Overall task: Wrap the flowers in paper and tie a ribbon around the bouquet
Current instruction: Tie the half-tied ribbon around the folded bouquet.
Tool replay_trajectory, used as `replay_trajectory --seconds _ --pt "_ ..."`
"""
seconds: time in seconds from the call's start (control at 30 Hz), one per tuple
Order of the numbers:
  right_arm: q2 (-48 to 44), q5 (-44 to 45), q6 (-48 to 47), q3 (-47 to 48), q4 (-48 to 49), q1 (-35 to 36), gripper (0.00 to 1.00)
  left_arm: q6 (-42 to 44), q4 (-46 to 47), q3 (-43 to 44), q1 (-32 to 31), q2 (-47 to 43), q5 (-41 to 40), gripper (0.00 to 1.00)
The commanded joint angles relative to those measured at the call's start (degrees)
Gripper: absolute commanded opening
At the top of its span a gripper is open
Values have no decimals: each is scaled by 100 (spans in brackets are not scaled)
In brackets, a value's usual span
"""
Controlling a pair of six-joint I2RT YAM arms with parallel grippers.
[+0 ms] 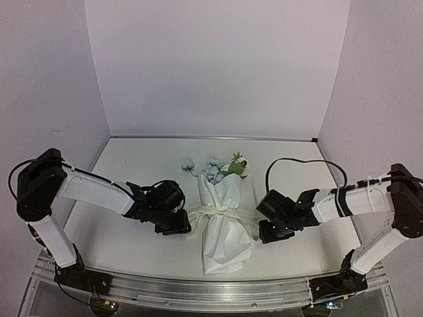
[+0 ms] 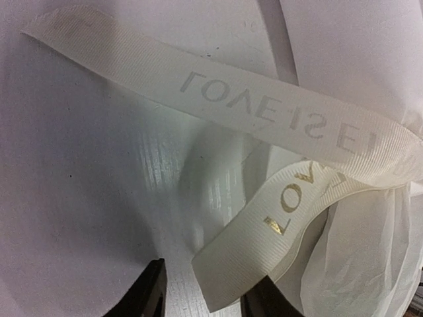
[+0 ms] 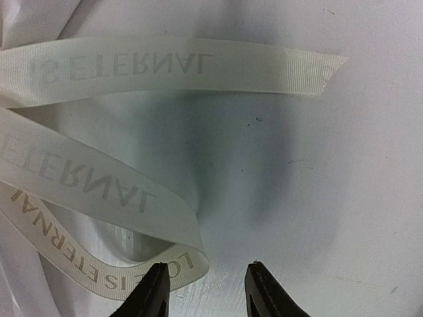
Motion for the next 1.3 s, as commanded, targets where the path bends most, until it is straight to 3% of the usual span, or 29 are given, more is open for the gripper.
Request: replay_trajectory --seconds 0.0,0.2,0.53,0.83,1.27 --pt "176 352 291 97 49 54 38 -45 -68 220 -39 71 -326 26" --pt "349 379 387 150 160 54 27 -16 -144 221 -35 11 -531 1" --pt "465 404 452 261 360 55 0 114 -271 188 66 -130 -695 0" --pt "166 1288 -316 812 -1056 55 0 694 -584 2 526 -568 -933 0" --pt "225 1707 -681 962 -1664 -10 0 904 -562 -372 1089 -913 -893 0"
